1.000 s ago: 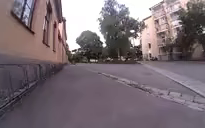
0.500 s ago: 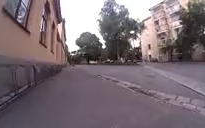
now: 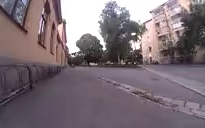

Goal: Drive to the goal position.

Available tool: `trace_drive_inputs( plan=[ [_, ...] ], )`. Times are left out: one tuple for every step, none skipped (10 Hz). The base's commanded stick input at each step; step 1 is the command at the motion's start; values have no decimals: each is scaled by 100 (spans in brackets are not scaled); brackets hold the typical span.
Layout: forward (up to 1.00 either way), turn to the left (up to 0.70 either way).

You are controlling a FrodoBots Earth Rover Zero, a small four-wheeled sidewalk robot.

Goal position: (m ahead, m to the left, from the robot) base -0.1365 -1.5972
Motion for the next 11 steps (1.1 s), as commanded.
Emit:
trace_drive_inputs(
  plan=[
    [50,-1],
    [50,-1],
    [50,-1],
    [50,-1],
    [50,-1],
    [50,-1],
    [50,-1],
    [50,-1],
    [50,-1],
    [50,-1],
    [50,-1]
  ],
)
